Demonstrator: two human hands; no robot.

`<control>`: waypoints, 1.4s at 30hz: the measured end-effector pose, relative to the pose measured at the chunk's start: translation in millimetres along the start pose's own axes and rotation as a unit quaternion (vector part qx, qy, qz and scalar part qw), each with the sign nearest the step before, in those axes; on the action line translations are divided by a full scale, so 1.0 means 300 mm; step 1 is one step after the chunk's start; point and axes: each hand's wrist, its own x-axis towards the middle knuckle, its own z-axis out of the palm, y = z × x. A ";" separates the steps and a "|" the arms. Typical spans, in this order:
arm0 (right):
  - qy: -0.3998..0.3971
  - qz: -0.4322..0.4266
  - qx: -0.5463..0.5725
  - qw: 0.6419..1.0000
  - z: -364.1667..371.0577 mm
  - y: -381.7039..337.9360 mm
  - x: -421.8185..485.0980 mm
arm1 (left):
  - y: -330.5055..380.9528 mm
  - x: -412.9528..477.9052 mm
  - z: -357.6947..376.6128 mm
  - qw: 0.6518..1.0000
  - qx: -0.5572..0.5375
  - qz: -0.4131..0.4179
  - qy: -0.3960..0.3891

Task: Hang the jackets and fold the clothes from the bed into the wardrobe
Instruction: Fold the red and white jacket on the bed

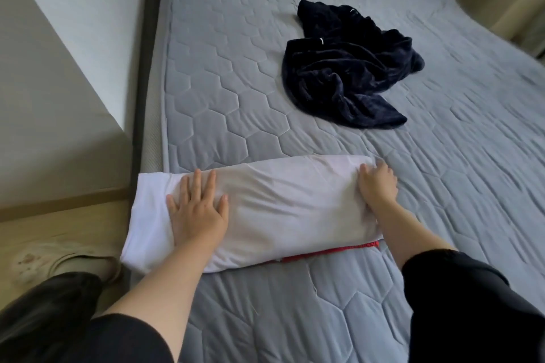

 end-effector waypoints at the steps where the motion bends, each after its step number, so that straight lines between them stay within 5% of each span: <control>1: -0.007 0.014 0.023 1.000 -0.008 -0.018 0.012 | -0.002 0.003 0.001 1.000 0.001 0.000 0.001; 7: 0.010 0.131 0.231 0.964 -0.027 -0.004 0.069 | -0.006 0.002 0.005 1.000 -0.009 0.010 0.003; 10: 0.022 0.124 0.119 0.985 -0.014 -0.010 0.049 | -0.005 -0.003 0.004 1.000 -0.013 0.013 0.001; 12: 0.065 0.034 -0.017 0.997 -0.006 -0.072 0.012 | -0.007 -0.005 0.005 1.000 -0.004 0.020 0.005; 15: 0.108 -0.169 0.034 0.979 0.036 -0.205 -0.103 | -0.005 -0.007 0.008 1.000 -0.007 0.025 0.008; 19: -0.042 -0.384 -0.093 0.918 0.203 -0.226 -0.299 | -0.008 -0.004 0.010 1.000 -0.008 0.029 -0.001; 26: -0.055 -0.238 -0.193 0.950 0.204 -0.191 -0.309 | -0.043 0.006 -0.018 0.998 0.002 0.055 -0.019; 32: -0.077 -0.403 0.060 0.910 0.275 -0.326 -0.499 | -0.054 0.045 -0.063 0.997 -0.031 0.066 -0.014; 38: -0.114 -0.313 0.145 0.932 0.353 -0.277 -0.486 | -0.114 0.130 -0.162 0.998 0.049 0.024 -0.036; 42: -0.120 -0.319 0.140 0.930 0.365 -0.277 -0.477 | -0.153 0.217 -0.295 0.990 0.065 0.068 -0.100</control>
